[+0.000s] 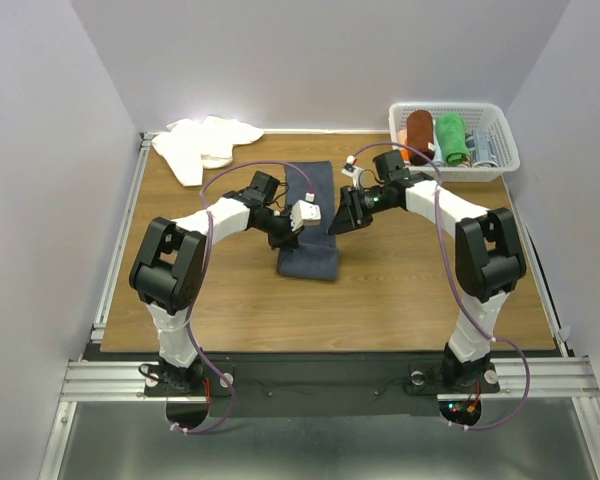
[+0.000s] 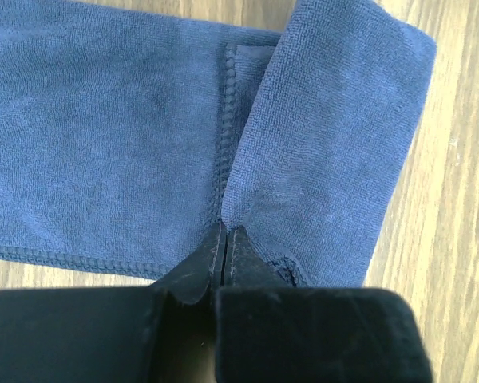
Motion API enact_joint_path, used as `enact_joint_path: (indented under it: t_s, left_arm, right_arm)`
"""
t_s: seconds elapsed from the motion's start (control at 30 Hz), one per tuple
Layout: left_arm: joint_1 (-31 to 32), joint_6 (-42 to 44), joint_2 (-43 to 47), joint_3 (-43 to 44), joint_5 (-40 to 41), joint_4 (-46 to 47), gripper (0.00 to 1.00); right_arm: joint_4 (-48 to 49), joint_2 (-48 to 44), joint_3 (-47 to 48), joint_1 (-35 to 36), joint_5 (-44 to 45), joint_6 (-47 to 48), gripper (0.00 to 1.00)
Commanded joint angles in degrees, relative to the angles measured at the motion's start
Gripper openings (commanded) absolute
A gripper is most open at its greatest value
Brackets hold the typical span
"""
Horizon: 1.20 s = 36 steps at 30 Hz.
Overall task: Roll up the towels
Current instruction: Roll the towel
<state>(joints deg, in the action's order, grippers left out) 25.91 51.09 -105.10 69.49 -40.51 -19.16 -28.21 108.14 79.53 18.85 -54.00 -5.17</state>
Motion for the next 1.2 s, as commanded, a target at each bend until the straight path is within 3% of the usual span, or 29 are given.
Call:
enact_joint_path:
  t_s: [0.0, 0.27, 0.37, 0.4, 0.53, 0.67, 0.8, 0.9, 1.03, 1.17]
  left_arm:
    - [-0.16, -0.82, -0.19, 1.44, -0.71, 1.40, 0.00]
    - [-1.65, -1.52, 0.16, 0.47, -0.45, 1.84, 0.00]
    - [-1.74, -2.13, 0.86, 0.03, -0.10, 1.84, 0.06]
    - [-1.83, -2.22, 1.03, 0.03, 0.17, 1.58, 0.15]
    - [-4.90, -1.70, 5.59, -1.28, 1.05, -0.17, 0.36]
    - [-7.10, 4.34, 13.04, -4.61, 4.20, -1.41, 0.46]
    - [-5.70, 11.29, 21.24, -10.77, 5.70, -0.18, 0.78]
    - [0.09, 14.73, 25.20, -15.69, 9.65, 1.83, 0.80]
    - [8.44, 16.23, 28.98, -23.86, 15.28, 11.58, 0.82]
    - [13.99, 15.98, 26.80, -28.62, 18.97, 18.79, 0.74]
  right_arm:
    - [1.66, 2.60, 1.34, 3.29, -1.73, -1.86, 0.48]
    - [3.51, 7.44, -0.60, 5.49, 2.31, -0.81, 0.44]
    - [3.77, 9.72, -0.25, 5.84, 5.39, 0.86, 0.42]
    - [3.77, 11.12, -0.16, 5.85, 6.35, 1.38, 0.40]
    - [3.86, 12.71, 0.28, 5.93, 9.52, 2.62, 0.38]
    - [3.60, 12.01, 0.98, 5.93, 10.05, 3.15, 0.38]
    - [3.51, 11.83, 1.95, 5.93, 10.49, 3.32, 0.38]
    - [3.16, 12.27, 3.00, 5.93, 10.76, 3.76, 0.38]
    - [2.63, 13.68, 4.14, 5.93, 10.93, 4.29, 0.39]
    - [2.28, 14.64, 5.02, 5.93, 12.16, 4.64, 0.39]
